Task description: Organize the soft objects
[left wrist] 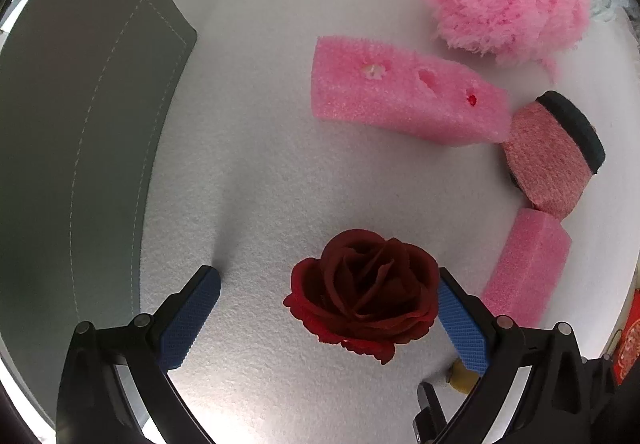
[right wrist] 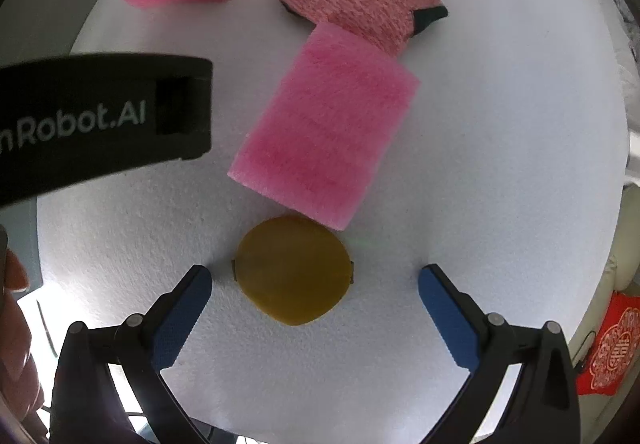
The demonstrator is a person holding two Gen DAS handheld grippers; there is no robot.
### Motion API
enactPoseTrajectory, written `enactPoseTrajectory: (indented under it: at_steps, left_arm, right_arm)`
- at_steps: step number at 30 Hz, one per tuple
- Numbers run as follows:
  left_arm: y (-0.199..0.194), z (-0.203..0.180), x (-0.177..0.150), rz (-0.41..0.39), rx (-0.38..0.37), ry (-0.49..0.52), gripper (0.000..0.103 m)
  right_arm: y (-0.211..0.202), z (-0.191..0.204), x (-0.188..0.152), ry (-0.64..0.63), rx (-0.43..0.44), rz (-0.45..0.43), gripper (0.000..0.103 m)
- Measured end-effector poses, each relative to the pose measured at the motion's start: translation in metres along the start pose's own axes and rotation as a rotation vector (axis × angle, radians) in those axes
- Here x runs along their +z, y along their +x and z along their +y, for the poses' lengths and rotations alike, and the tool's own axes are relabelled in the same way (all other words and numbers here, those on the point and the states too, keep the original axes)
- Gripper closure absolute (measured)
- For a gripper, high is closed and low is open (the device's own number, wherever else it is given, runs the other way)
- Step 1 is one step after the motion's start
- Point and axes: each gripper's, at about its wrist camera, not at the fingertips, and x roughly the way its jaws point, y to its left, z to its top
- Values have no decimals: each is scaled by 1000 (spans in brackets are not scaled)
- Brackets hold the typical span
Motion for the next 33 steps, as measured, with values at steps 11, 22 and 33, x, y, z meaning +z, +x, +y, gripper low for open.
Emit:
enactPoseTrajectory:
  at_steps: [11,22,33]
  left_arm:
    - [-22,-21,-3,-8,12,112,66]
    - [-57,-14,-32,-60,-39,177,68]
    - [-84,20,-77,-53,-153,188,68]
  right_arm:
    - [-19,-35,4,-1,3,-39,57]
    - [-35,-79,-42,124,136,-30,58]
    - [-43,-119,-89,268,219,-42,58]
